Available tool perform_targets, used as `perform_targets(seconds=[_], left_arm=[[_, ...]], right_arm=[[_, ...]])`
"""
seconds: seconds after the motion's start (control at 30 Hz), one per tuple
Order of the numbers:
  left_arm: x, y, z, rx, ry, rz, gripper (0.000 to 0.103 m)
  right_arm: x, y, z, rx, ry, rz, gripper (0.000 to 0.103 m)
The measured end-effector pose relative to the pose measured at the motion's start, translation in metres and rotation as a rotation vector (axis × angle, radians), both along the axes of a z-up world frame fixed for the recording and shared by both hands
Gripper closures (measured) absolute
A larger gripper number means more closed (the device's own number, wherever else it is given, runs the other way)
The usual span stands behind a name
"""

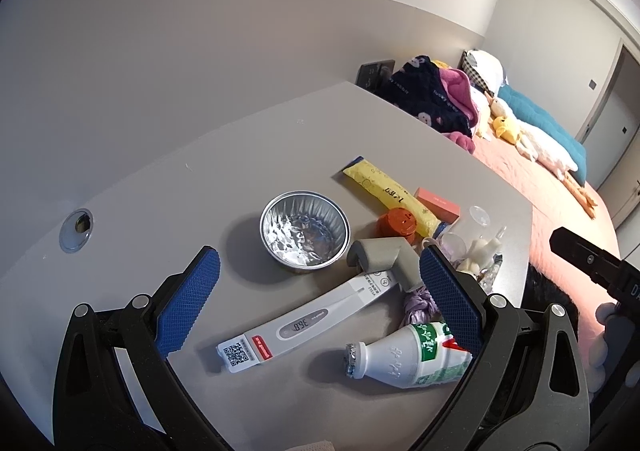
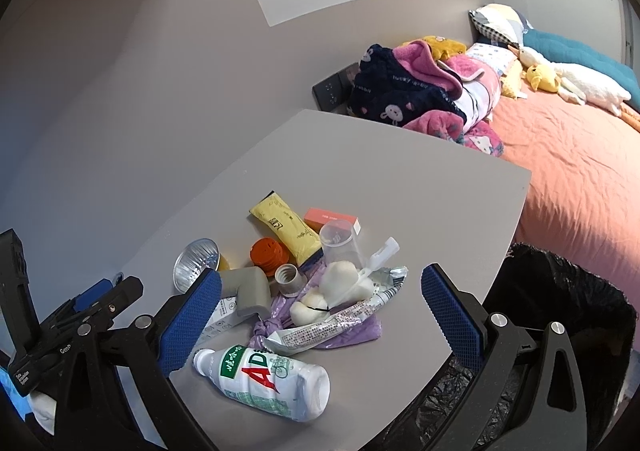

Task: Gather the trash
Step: 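Grasp the foil cup with the left tool while the right tool grasps the foil wrapper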

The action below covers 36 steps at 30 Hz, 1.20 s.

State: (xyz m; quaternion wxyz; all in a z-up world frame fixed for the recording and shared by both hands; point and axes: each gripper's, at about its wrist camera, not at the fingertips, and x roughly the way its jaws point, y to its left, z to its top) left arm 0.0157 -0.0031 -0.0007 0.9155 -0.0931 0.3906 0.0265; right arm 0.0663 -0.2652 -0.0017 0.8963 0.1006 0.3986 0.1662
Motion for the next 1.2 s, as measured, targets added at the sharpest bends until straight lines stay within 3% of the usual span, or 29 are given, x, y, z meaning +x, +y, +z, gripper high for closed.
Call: perform_targets(seconds=[0.23,0.4,0.73,0.9,1.0,1.2], left_arm=[[0.012,0.005,-0.01,-0.017,0.021,-0.012,0.007],[0.023,0.01,-0.02,-0.02,0.045,-0.013,0.009],[0.048,0.025,-0.047,-0.018,0.12,-0.004,0.02],[0.062,0.029,-0.059,-0.037,0.159,-0.008,0.027],[0.069,0.03,-0.065,-0.034,0.178,-0.01,0.028],[0.08,0.035,-0.081,-0.045,0.24,-0.003,0.037]], right_arm=[[0.008,0.001,-0.012,-0.012,0.03,-0.016,0.011],[0.02,-0.001,-0.025,0.017,0.088,-0.015,0.031],[0.035,0.013,-0.048,0.027,0.155,-0.002,0.033],[0.046,0.018,-0.059,0.023,0.192,-0.012,0.039],[0.05,0.021,-0.063,0.018,0.208,-0.011,0.042],[0.057,0.024,-0.073,0.049,0.249,0.002,0.061]])
